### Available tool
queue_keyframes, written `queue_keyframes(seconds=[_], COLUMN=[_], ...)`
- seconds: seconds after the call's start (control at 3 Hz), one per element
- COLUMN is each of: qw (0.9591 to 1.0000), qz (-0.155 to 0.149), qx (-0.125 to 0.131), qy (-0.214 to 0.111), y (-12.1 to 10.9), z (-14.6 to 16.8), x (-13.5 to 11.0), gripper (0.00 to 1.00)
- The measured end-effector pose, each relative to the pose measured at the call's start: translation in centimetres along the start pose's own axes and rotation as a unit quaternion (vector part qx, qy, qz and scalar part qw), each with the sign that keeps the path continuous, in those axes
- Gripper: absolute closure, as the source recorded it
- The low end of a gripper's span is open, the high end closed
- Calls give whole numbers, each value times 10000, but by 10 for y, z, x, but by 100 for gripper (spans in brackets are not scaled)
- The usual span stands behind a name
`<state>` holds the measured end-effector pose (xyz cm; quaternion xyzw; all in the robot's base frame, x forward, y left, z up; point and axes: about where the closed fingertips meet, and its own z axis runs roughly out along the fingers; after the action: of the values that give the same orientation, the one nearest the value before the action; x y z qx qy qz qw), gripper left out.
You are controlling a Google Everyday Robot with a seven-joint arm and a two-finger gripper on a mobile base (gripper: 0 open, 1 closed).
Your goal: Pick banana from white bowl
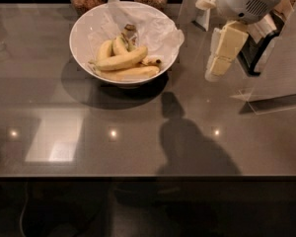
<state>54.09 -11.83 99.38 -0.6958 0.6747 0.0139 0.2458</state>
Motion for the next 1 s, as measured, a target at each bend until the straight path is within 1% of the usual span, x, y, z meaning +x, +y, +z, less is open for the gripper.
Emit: queue_keyframes(seconds=[0.33, 0.67, 1.0], qw=[9990, 9960, 9931], qz=[-365, -755, -1009], qx=[-261, -464, -588], qy=[-89, -90, -125], y=[-12, -22, -30], z=[20, 41, 60], x=[-22, -41, -55], gripper=[0, 0, 0])
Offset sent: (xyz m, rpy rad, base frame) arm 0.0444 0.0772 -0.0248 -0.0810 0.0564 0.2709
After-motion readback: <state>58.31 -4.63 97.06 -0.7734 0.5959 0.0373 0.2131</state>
